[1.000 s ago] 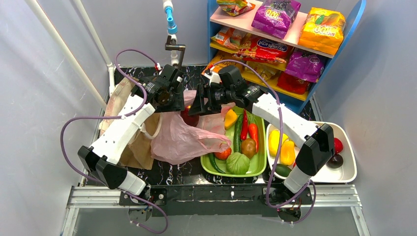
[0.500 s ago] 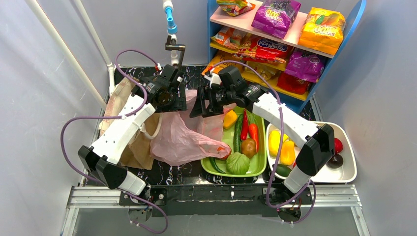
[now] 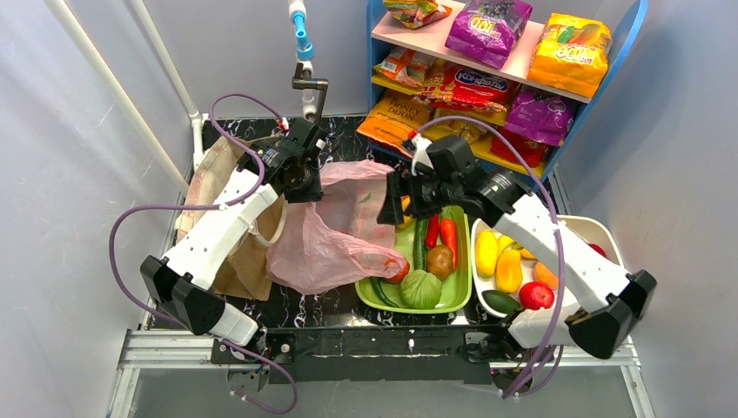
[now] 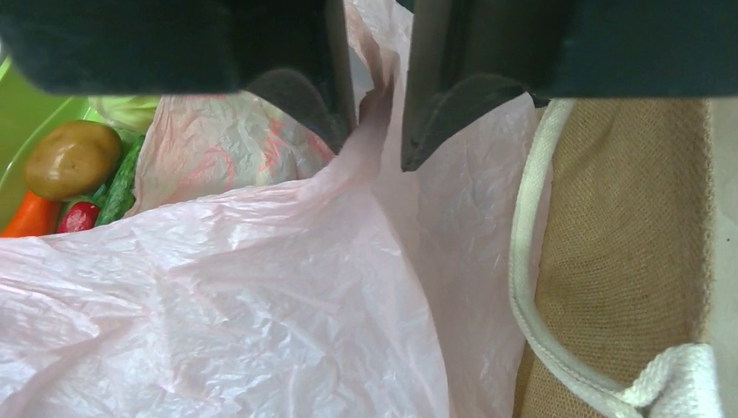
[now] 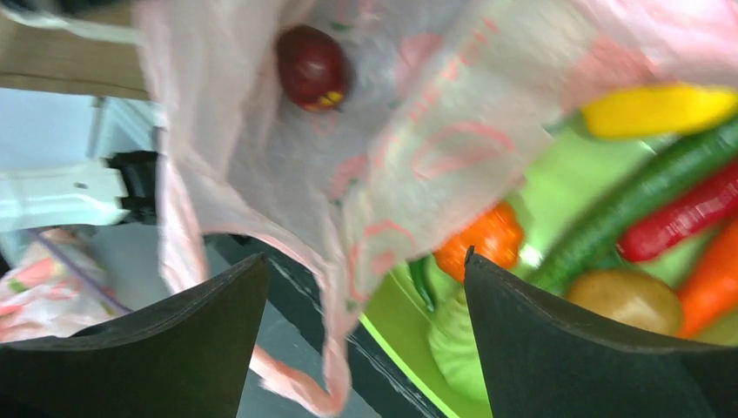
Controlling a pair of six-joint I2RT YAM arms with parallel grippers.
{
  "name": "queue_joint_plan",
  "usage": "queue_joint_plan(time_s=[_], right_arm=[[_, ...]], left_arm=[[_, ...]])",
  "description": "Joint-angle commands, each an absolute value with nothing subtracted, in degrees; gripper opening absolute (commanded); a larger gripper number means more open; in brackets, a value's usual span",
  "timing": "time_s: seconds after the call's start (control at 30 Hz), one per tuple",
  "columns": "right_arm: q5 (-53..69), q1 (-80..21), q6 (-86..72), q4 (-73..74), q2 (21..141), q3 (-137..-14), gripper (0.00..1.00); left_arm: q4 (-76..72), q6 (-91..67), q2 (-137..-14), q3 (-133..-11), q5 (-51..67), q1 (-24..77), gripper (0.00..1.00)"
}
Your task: Place the food into the grocery bag and tie it
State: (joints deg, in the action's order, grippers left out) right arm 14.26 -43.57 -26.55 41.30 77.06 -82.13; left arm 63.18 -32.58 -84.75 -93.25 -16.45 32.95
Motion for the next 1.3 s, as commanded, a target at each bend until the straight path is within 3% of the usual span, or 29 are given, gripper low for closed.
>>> queue_joint_plan(time_s=[0.0, 0.17, 0.43, 0.73, 1.27], right_arm=[[4.8, -43.3, -23.8, 46.2, 71.8, -75.2, 0.90], [0.8, -43.3, -23.6, 49.8, 67.0, -69.9, 0.90], [-5.8, -43.2, -27.7, 56.4, 64.2, -65.3, 0.98], [-12.0, -40.8, -33.0, 61.2, 69.9, -64.5, 0.97], [-0.6, -30.8, -36.6, 49.0, 71.9, -56.0, 0.89]], left_arm=[[63.8, -32.5, -83.7, -93.3, -15.9, 32.8, 0.19], [63.8, -32.3, -83.8, -93.2, -15.1, 32.8, 0.00], [63.3, -32.5, -82.8, -91.7, -15.2, 32.7, 0.00], [63.6, -32.6, -83.0, -92.5, -14.8, 32.8, 0.00], [64.0, -30.9, -82.0, -91.8, -15.0, 32.8, 0.00]])
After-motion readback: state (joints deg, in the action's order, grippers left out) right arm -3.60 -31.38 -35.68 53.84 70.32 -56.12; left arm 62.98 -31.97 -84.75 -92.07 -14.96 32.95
